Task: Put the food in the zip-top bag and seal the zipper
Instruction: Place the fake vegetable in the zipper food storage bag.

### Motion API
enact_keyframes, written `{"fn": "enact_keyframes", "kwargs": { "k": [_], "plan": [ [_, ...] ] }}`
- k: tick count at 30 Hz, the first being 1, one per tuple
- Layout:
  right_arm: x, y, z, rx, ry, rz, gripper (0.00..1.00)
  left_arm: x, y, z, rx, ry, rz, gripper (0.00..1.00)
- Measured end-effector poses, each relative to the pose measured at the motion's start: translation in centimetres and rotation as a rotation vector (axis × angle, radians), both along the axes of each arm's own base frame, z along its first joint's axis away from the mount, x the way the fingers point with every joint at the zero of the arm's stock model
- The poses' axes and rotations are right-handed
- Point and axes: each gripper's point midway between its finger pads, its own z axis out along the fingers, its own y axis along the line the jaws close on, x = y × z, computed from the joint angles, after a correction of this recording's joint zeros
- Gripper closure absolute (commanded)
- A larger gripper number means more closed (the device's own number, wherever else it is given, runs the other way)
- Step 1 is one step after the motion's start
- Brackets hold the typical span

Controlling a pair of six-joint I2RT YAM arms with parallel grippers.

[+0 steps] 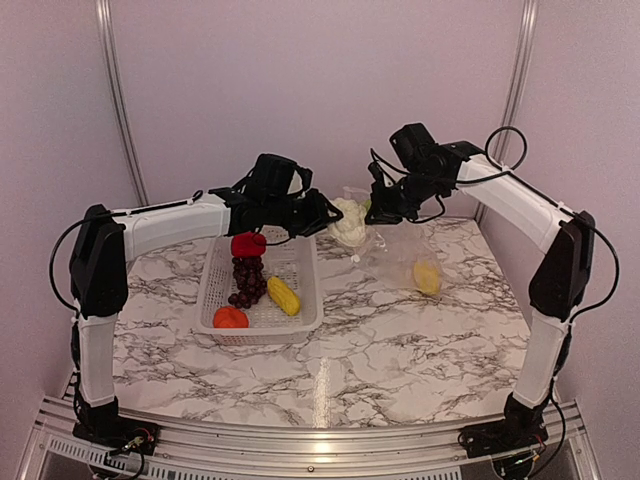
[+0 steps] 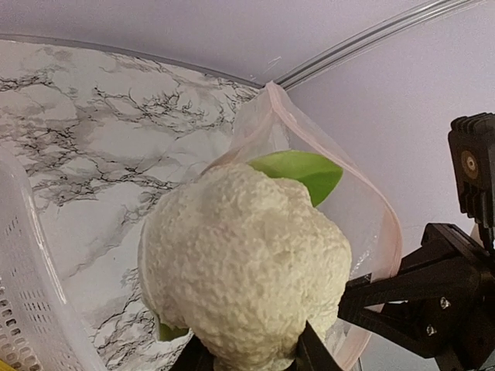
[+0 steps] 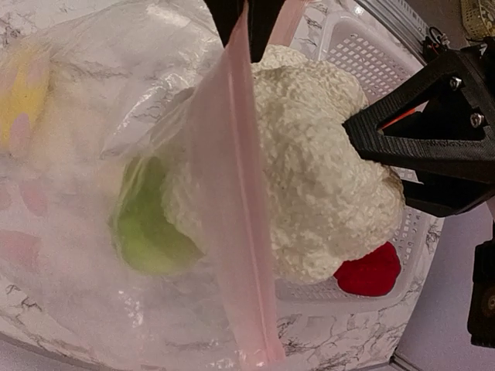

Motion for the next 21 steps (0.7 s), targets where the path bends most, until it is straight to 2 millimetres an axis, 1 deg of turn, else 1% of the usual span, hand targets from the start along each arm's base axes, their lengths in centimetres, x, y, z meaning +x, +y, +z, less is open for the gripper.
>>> {"fn": "enact_keyframes", "kwargs": {
  "k": [5, 8, 11, 14, 16, 21],
  "plan": [
    [-0.3, -0.1, 0.0, -0.004, 0.007, -0.001, 1.0, -0.1, -0.7, 1.2, -0.046, -0.031, -0.028, 1.0],
    [-0.5, -0.3, 0.6, 0.0, -0.001, -0.002, 1.0, -0.1, -1.1, 1.9, -0.073, -0.051, -0.042, 1.0],
    [-0.7, -0.4, 1.2, 0.006, -0.011, -0.002, 1.0, -0.1, -1.5, 2.2, -0.086, -0.065, -0.051, 1.0],
    [-0.9, -0.4, 1.5, 0.01, -0.013, 0.0, 1.0, 0.2, -2.2, 2.2, -0.064, -0.09, -0.045, 1.0],
    [-0.9, -0.4, 1.5, 0.014, -0.01, 0.004, 1.0, 0.4, -2.7, 1.8, -0.013, -0.106, -0.026, 1.0],
    [-1.0, -0.3, 1.5, 0.018, -0.007, 0.008, 1.0, -0.1, -2.7, 0.7, 0.08, -0.111, -0.006, 1.0]
  ]
}}
